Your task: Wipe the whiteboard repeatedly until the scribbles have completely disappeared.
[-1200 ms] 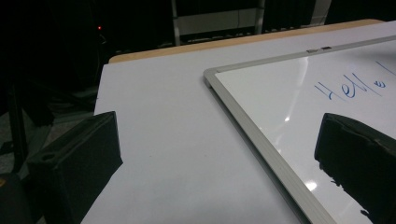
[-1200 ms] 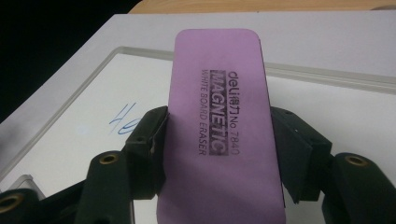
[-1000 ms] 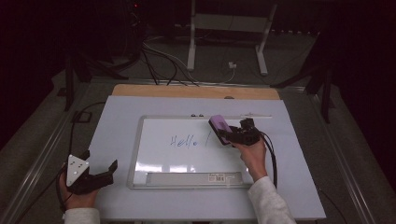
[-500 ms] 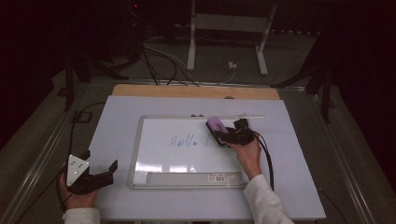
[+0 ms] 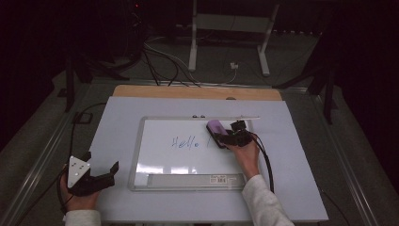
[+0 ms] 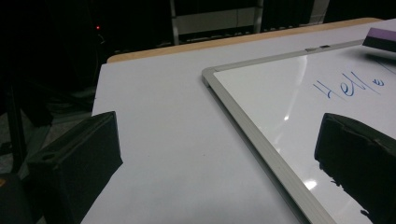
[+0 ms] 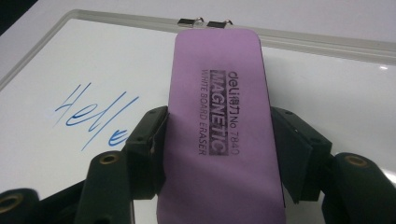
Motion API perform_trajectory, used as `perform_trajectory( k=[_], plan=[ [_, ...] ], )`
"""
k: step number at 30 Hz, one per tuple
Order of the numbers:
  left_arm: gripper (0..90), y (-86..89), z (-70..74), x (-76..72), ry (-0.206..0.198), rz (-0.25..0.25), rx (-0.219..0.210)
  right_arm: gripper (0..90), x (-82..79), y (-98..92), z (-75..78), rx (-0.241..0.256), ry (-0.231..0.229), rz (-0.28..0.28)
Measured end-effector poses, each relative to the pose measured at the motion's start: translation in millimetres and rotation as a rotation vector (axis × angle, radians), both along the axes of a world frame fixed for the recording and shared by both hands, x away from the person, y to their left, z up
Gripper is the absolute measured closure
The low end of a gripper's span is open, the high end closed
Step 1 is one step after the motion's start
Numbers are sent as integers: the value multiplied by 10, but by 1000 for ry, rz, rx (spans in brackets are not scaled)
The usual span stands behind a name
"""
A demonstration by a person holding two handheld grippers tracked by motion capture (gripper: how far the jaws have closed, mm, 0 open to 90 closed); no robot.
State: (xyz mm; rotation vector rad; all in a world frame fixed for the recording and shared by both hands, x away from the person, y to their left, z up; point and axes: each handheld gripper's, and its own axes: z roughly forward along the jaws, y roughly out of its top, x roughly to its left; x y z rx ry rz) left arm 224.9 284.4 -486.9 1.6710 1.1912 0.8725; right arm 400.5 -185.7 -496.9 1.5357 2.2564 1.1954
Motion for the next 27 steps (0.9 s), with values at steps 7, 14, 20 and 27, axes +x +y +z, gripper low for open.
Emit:
perform_trajectory(
  k=[7,14,20,27],
  plan=[
    [13,4,1,-2,0,1,0,412,15,41,-38,-32,5,-8],
    [13,4,1,-3,0,1,1,412,8,88,-64,-56,-2,-2],
    [13,4,5,-6,-1,2,1,410,0,111,-63,-69,-7,-3],
    [13,6,3,-5,0,3,2,377,9,107,-74,-60,2,4]
  ],
)
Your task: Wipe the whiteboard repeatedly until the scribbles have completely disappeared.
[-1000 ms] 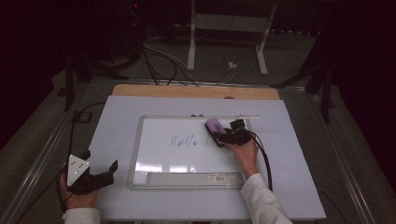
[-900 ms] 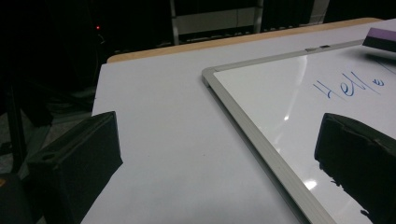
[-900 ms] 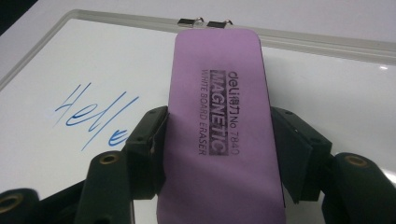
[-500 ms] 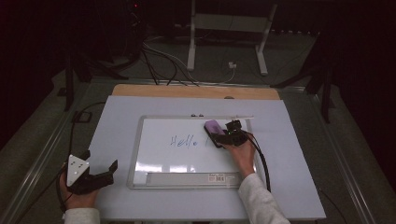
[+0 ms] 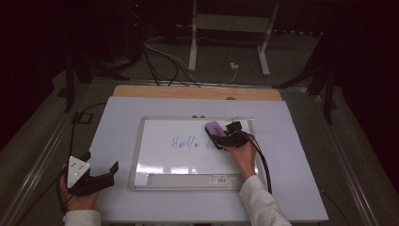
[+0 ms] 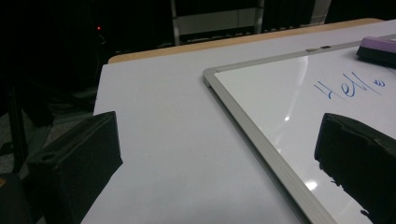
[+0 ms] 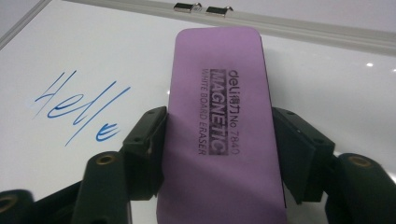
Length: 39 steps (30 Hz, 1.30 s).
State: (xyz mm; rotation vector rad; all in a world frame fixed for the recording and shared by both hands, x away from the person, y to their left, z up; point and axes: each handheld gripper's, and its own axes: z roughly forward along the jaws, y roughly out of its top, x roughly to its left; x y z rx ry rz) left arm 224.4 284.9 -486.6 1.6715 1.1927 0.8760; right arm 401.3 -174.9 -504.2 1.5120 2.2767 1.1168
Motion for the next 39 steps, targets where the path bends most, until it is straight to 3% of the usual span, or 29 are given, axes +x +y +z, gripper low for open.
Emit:
perform_trajectory(
  k=[6,10,20,33,37,39],
  plan=[
    [13,2,1,-2,-1,2,-2,340,-4,12,13,7,-25,-6],
    [13,2,1,-2,-1,2,-1,396,3,15,16,-4,-28,-8],
    [13,-5,1,-1,-2,0,1,409,-27,71,11,-12,-27,-15],
    [13,2,6,-7,-5,2,0,411,-246,323,15,-9,-25,100],
    [13,2,8,-10,-4,3,-1,411,-260,334,19,-16,-26,102],
    [13,4,10,-13,-7,6,-4,411,-236,313,20,-25,-31,71]
  ],
)
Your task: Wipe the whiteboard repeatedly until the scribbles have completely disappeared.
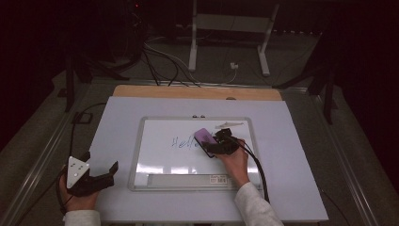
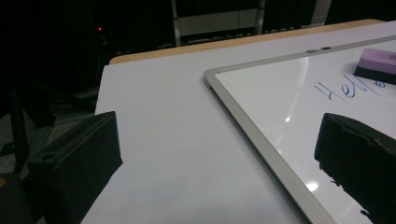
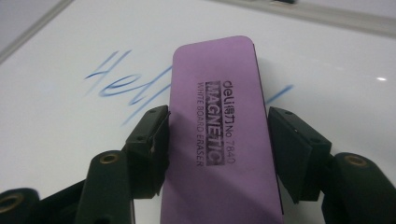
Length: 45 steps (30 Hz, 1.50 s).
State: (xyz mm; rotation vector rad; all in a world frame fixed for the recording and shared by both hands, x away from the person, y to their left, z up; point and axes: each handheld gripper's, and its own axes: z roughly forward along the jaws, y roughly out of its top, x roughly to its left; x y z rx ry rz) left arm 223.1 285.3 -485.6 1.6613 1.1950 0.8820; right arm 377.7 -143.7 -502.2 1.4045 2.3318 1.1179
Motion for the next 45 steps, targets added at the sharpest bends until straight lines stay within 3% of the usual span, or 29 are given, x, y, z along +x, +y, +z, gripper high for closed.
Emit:
perform_trajectory(
  k=[7,13,17,26,31,45],
  plan=[
    [13,12,-5,-3,1,1,0,412,162,-207,6,-4,10,-125],
    [13,9,-7,-1,3,0,3,412,223,-315,8,-4,14,-177],
    [13,8,-9,1,6,0,3,412,175,-287,13,-4,21,-156],
    [13,6,-3,-6,-1,1,1,412,-153,-45,22,-9,22,-19],
    [13,0,0,-7,-1,0,3,412,-261,5,23,-13,16,1],
    [13,14,-3,-8,-2,2,0,412,179,-311,17,-13,18,-223]
  ],
)
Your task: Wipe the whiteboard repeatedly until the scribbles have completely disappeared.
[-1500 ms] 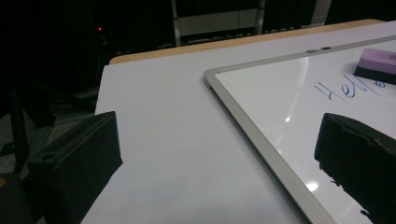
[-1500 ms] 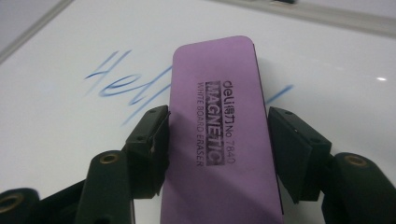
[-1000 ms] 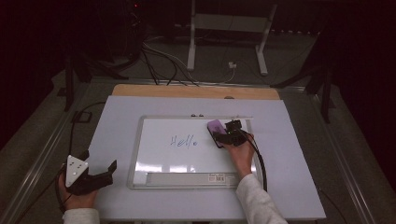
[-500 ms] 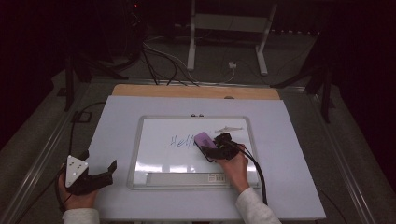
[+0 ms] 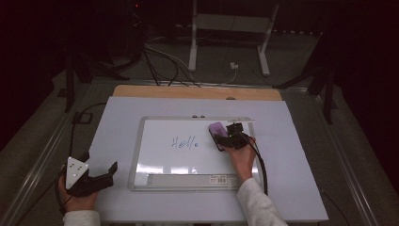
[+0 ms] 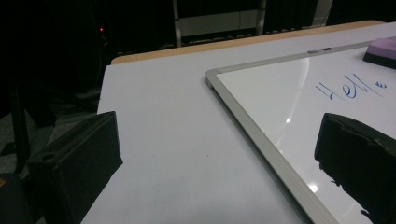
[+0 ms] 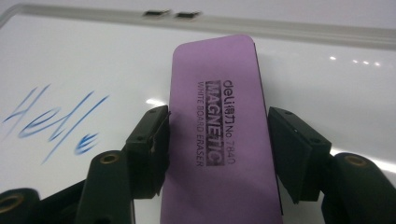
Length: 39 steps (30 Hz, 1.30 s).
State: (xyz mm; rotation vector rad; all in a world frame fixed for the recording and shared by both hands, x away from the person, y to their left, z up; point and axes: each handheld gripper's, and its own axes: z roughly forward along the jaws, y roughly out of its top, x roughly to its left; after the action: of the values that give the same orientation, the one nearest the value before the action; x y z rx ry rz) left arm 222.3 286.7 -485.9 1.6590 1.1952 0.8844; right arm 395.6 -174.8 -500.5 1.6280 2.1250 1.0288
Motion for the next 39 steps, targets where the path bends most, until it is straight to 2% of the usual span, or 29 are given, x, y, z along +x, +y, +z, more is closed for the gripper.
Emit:
perform_trajectory(
  k=[6,9,14,19,21,23,26,30,34,39],
  plan=[
    [13,-5,-2,4,2,-3,3,412,47,-3,13,-14,6,-21],
    [13,-8,-4,6,4,-4,6,412,20,31,10,-3,13,5],
    [13,-11,-1,2,2,-2,4,412,-89,186,13,-1,17,90],
    [13,-7,-1,1,1,-2,3,412,-133,245,7,6,14,128],
    [13,-4,1,-1,0,-2,2,412,-119,226,10,-2,9,121],
    [13,-1,2,-3,-1,0,0,412,-90,173,15,-20,0,82],
    [13,0,0,-2,0,0,0,412,-15,31,3,-5,0,2],
    [13,1,-1,0,0,-1,0,412,41,-70,5,0,8,-50],
    [13,-6,-6,7,4,-4,5,412,27,-33,8,3,14,-37],
    [13,-20,-3,6,4,-6,9,412,-56,167,0,14,11,49]
  ],
)
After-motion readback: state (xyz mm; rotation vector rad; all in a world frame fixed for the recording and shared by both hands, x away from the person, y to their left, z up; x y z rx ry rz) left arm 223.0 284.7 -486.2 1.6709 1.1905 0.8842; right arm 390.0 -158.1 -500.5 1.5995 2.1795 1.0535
